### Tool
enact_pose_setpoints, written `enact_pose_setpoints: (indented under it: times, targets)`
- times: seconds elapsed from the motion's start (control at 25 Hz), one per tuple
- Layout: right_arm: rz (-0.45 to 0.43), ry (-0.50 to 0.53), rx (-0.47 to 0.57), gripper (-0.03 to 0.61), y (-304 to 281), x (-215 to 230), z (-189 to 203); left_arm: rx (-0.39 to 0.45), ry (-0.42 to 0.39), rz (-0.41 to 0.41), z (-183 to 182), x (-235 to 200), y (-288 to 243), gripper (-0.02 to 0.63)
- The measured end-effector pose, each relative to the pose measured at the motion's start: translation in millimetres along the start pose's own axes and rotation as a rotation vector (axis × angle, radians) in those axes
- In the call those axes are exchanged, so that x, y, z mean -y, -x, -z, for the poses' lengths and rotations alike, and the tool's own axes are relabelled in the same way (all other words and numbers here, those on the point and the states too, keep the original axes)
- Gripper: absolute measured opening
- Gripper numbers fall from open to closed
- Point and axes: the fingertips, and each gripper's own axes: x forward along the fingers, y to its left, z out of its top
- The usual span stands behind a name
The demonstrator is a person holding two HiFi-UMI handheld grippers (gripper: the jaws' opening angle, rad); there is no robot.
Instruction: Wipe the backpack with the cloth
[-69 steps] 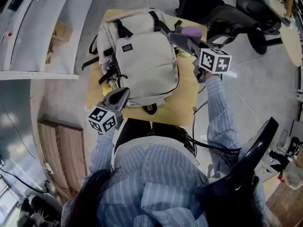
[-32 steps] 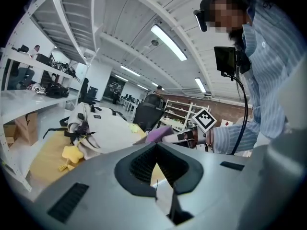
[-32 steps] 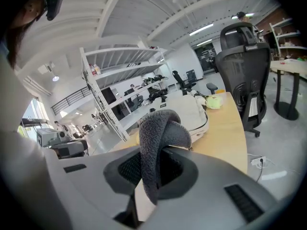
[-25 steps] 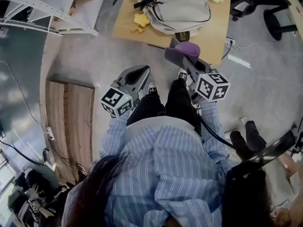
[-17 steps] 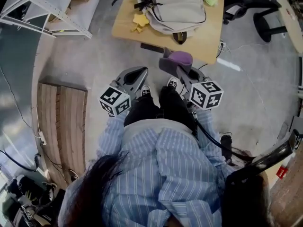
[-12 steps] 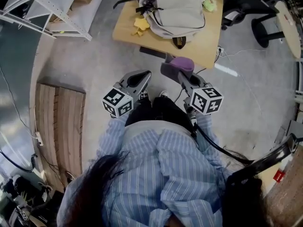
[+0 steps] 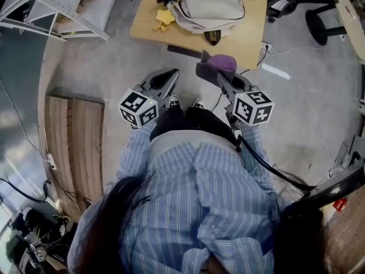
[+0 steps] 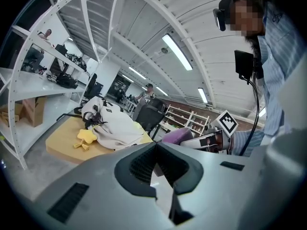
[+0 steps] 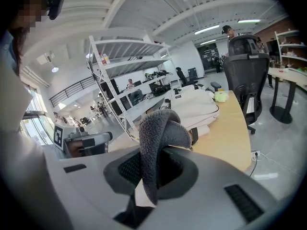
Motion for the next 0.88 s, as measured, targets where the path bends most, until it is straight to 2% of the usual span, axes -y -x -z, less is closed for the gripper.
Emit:
enact_pose_setpoints:
  times: [0.36,0.88]
  targets:
    - [-0.001,-0.029,0.019,0.041,13,25,-7,-0.031,-0.017,0.004,-5,11,-23,0.005]
    - [0.050,-0.101,0.037,0.041,42,73,3,-0.078,-0.049,0.003,-4,23,-39,0.005]
